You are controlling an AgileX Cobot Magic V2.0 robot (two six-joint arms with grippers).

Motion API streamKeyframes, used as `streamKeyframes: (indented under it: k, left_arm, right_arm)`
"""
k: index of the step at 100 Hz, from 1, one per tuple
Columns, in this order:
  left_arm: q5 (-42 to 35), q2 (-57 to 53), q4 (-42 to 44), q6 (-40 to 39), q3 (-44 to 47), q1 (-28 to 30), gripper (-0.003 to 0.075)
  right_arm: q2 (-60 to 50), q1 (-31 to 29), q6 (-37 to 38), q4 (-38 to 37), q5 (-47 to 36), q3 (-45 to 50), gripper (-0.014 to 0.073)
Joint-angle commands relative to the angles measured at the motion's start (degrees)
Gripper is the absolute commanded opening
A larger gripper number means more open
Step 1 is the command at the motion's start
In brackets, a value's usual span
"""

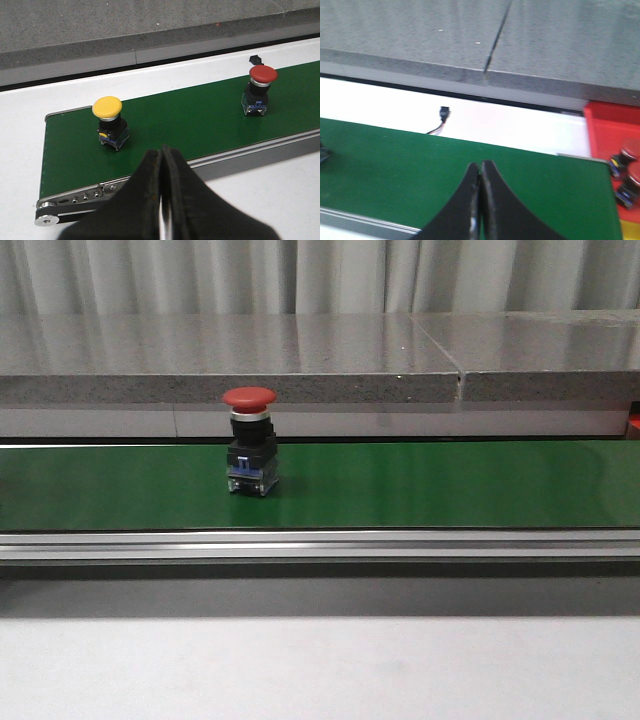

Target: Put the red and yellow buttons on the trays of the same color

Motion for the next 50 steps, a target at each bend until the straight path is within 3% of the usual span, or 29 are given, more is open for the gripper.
streamKeyframes:
  k: [1, 34, 41, 50]
  left_arm:
    - [-3.91, 0.39, -0.46, -0.71, -1.37, -0.46, -0.0021]
    - [-4.12, 0.39, -0.46, -0.71, -1.37, -0.46, -0.0021]
    - [-4.12, 0.39, -0.46, -0.71, -1.37, -0.46, -0.0021]
    - [-4.12, 0.39, -0.46, -0.71, -1.37, -0.46, -0.0021]
  right_arm:
    - [4.41, 2.21, -0.49, -0.74, -2.36, -4.87, -0.0065]
    - [23.85, 12.32, -0.49, -0.74, 7.22, -20.25, -0.0035]
    - [27.77, 14.21, -0.95, -0.74, 8.51, -23.36, 0.0057]
    - [32.24, 16.23, -1.19, -0.67, 9.91, -27.04, 0.0266]
